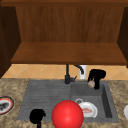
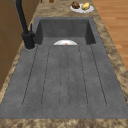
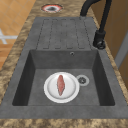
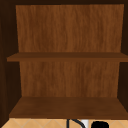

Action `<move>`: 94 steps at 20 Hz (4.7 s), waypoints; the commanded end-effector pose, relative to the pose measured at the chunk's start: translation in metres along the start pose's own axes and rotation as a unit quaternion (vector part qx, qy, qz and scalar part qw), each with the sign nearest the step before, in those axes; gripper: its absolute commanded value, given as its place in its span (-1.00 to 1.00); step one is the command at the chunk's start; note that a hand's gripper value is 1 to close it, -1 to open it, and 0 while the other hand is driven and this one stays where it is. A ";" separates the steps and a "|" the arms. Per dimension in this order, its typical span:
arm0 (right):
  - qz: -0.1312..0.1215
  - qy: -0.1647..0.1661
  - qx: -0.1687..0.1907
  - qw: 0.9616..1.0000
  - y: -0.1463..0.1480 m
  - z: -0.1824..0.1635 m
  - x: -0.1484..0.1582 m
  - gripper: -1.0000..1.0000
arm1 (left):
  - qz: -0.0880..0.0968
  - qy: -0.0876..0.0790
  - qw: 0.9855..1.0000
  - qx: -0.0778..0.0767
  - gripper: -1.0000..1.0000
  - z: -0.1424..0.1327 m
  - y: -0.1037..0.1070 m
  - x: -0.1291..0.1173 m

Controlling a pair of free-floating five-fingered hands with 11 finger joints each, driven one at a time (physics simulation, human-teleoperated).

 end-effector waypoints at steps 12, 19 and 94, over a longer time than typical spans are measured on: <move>0.024 0.012 -0.032 0.999 0.085 -0.061 -0.017 1.00 | 0.000 0.000 1.000 0.000 0.00 0.000 0.000 0.000; 0.014 0.012 -0.028 0.999 0.118 -0.128 -0.039 1.00 | 0.000 0.000 1.000 0.000 0.00 0.000 0.000 0.000; 0.014 0.026 -0.083 0.996 0.438 -0.603 -0.282 1.00 | 0.000 0.000 1.000 0.000 0.00 0.000 0.000 0.000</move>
